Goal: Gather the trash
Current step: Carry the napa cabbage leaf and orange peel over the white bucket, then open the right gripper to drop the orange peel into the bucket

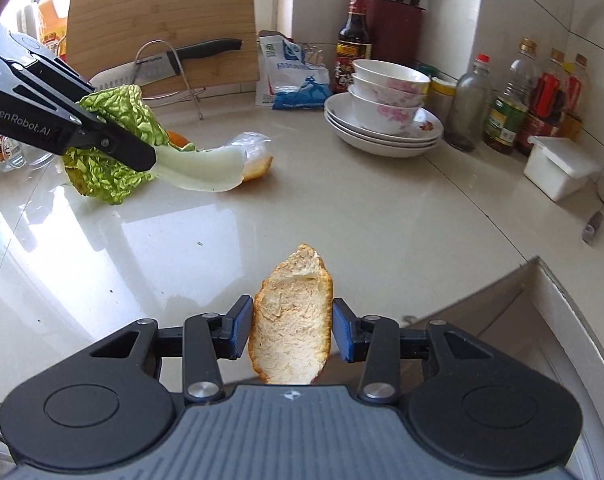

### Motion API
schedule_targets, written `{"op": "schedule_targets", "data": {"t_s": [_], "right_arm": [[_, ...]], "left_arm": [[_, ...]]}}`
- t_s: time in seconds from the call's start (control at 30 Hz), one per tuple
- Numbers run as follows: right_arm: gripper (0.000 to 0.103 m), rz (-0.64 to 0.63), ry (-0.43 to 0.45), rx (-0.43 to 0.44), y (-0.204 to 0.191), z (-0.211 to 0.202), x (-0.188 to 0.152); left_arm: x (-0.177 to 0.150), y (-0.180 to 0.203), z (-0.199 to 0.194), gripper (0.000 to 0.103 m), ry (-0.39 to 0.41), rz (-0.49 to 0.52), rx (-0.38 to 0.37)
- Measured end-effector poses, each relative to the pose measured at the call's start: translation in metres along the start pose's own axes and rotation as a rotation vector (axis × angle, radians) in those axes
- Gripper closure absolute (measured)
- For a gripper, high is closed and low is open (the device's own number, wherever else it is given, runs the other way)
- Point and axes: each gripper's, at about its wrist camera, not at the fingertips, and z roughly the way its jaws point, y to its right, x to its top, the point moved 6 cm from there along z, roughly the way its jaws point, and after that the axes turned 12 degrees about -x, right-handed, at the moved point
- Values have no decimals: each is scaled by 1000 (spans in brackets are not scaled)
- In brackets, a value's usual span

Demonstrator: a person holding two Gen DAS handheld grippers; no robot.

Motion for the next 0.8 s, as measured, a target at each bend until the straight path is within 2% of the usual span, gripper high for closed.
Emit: {"op": "schedule_targets", "data": {"t_s": [0.4, 0.57, 0.8], "right_arm": [[56, 160, -78, -154, 71, -27, -80], [55, 219, -141, -189, 95, -18, -122], [55, 269, -230, -200, 121, 17, -168]], "left_arm": [[25, 103, 61, 98, -32, 170, -161], [27, 133, 87, 98, -46, 197, -200], [21, 158, 118, 98, -82, 196, -202]]}}
